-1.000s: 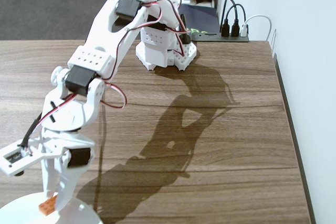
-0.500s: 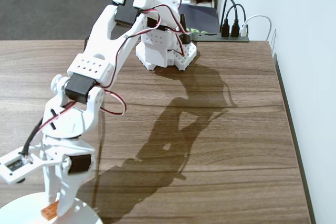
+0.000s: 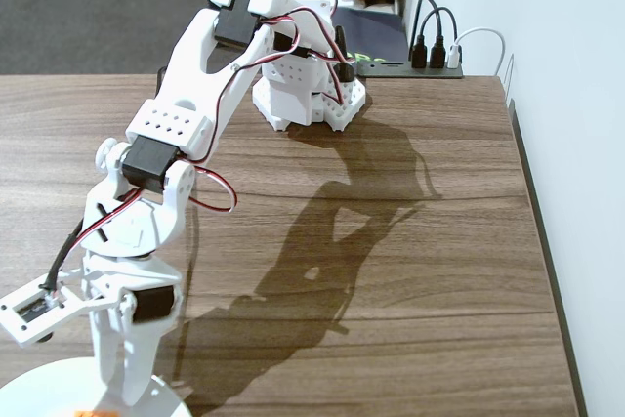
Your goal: Grasp a lego block and put it on the plate.
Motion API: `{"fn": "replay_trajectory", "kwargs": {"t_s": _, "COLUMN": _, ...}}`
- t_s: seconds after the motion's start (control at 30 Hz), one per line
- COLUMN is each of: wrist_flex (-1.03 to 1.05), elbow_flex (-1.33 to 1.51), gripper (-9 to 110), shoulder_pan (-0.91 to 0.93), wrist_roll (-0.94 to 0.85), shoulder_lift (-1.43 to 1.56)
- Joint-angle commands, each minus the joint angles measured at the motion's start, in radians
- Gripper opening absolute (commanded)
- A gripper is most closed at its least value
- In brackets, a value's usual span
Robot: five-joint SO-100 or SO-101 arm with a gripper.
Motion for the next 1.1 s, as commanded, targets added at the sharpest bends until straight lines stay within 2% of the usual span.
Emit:
{"fn": "replay_trajectory", "kwargs": {"t_s": 0.0, "wrist_flex": 0.041, "elbow_flex": 0.008, "gripper": 16, "shoulder_pan": -0.014, "wrist_roll": 0.034, "shoulder_lift": 0.126}}
{"fn": "replay_trajectory", "kwargs": {"t_s": 0.2, "wrist_flex": 0.084, "elbow_flex": 0.164, "gripper": 13, "shoulder_pan": -0.035, "wrist_roll": 0.103, "shoulder_lift": 0.295}}
{"fn": "replay_trajectory", "kwargs": {"t_s": 0.43, "wrist_flex": 0.087, "elbow_flex": 0.443, "gripper": 1, "shoulder_pan": -0.075, "wrist_roll": 0.172, "shoulder_lift": 0.552}}
{"fn": "replay_trajectory", "kwargs": {"t_s": 1.07, "wrist_flex": 0.040, "elbow_flex": 1.258, "gripper": 1, "shoulder_pan": -0.244, "wrist_roll": 0.459, "shoulder_lift": 1.264}}
